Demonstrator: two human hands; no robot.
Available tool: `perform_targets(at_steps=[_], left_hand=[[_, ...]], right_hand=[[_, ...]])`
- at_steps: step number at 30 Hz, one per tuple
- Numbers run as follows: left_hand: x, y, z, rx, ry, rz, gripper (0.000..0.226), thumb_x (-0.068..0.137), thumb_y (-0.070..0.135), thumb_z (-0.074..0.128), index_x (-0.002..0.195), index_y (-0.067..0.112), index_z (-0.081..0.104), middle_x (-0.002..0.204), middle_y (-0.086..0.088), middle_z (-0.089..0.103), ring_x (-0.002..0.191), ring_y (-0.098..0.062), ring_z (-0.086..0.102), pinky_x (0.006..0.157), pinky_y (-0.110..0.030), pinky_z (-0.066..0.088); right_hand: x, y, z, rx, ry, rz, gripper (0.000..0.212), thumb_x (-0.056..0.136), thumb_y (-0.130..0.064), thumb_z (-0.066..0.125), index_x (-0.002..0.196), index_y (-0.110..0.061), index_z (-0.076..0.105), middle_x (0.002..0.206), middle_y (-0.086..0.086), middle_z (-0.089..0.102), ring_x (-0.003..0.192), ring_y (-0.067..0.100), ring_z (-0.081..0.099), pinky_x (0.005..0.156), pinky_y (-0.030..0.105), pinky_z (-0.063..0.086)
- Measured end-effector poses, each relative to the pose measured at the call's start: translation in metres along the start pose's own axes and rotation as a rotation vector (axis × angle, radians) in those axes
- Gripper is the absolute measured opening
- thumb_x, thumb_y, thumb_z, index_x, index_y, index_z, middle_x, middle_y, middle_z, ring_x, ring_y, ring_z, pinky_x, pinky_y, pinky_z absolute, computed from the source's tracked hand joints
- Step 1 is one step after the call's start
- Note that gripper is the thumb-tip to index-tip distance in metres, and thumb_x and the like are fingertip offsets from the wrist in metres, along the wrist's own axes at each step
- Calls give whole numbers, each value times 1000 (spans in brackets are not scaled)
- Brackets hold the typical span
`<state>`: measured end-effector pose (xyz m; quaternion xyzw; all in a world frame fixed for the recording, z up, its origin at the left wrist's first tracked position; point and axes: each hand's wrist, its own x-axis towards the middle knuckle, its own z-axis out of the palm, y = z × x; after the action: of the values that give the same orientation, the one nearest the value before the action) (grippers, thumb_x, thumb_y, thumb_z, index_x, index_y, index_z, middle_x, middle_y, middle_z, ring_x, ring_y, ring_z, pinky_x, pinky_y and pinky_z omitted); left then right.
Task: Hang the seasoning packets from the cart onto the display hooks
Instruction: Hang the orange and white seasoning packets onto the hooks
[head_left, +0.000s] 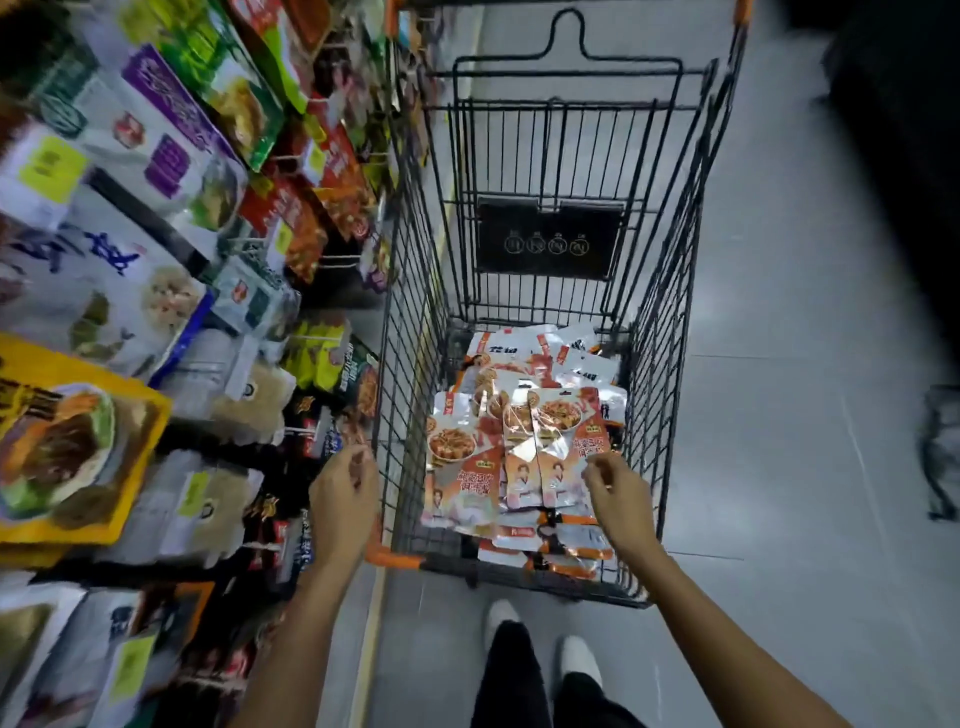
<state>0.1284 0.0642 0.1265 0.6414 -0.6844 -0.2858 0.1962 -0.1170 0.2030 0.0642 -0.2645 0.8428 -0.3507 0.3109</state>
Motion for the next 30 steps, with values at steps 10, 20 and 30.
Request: perform_targets(at_steps=[10, 20, 30], left_hand=[[93, -46, 65, 179, -135, 34, 41, 98, 21, 49, 131, -4, 47, 132, -26, 51, 119, -39, 50, 97, -43, 40], [95, -60, 78, 131, -112, 168, 19, 100, 15, 45, 105, 1, 56, 72, 15, 45, 59, 0, 42, 51, -17, 30], [96, -65, 73, 127, -169, 184, 23, 101, 21, 41, 100, 4, 56, 61, -4, 51, 52, -13, 49, 44, -21, 32]], right_hand=[[125, 78, 67, 83, -36, 374, 22, 96, -15, 57, 114, -4, 56, 95, 0, 57, 87, 20, 57, 52, 19, 35], [155, 116, 90, 68, -55, 563, 59, 73, -28, 82, 115, 0, 53, 107, 16, 64, 96, 31, 64, 88, 46, 54], [137, 100, 86, 86, 13, 592, 40, 81, -23, 76, 112, -2, 63, 106, 15, 70, 79, 21, 68, 69, 33, 56]])
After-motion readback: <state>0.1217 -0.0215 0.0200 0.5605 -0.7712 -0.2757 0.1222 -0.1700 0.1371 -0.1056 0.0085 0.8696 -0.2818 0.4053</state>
